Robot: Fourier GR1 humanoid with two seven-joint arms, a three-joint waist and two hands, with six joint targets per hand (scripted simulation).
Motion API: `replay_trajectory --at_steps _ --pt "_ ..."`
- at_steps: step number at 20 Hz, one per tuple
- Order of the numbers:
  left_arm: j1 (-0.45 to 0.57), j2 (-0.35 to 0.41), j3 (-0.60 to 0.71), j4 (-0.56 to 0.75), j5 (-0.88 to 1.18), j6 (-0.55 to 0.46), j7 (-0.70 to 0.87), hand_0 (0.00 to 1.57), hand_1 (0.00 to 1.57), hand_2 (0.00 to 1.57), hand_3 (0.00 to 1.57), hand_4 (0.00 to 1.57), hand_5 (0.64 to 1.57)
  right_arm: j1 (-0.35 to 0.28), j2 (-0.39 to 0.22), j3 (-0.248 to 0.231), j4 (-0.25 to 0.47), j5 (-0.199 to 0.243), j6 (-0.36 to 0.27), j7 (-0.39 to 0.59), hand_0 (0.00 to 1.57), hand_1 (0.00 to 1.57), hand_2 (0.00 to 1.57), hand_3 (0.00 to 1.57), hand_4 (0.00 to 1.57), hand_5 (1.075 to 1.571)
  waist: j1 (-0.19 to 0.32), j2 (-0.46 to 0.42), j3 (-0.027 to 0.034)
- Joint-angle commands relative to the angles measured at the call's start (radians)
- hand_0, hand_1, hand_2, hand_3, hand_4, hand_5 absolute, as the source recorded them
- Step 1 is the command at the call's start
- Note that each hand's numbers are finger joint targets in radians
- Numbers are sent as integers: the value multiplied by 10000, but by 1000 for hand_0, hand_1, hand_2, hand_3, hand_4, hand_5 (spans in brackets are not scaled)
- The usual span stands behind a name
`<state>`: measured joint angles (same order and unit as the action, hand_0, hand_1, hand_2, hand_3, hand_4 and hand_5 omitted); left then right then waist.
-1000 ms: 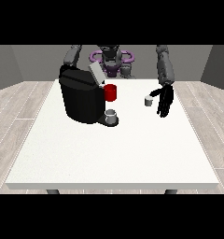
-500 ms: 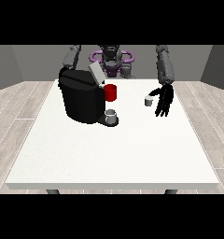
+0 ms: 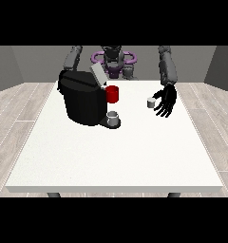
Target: Insert the coffee pod into the coffee machine and close the lid
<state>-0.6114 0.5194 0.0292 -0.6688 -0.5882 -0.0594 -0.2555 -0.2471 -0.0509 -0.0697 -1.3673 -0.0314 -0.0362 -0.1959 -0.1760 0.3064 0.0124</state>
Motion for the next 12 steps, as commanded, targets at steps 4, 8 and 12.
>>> replay_trajectory --at_steps 4,8,12 --pt "368 -1446 -823 117 -556 195 20 1200 1200 1206 1077 0 1571 17 140 97 166 -35 -85 583 0 0 0 0 328 1571 -141 -598 -128" --pt "75 -1217 -389 434 -497 499 -140 1331 1331 1334 1177 71 1571 301 257 319 306 346 -192 -303 0 0 0 0 318 1571 -195 -62 -129" --pt "120 -1420 -637 537 -856 429 -48 1151 1151 1262 1182 323 1571 276 337 321 298 278 -374 466 0 0 0 0 365 1571 -70 -855 -129"
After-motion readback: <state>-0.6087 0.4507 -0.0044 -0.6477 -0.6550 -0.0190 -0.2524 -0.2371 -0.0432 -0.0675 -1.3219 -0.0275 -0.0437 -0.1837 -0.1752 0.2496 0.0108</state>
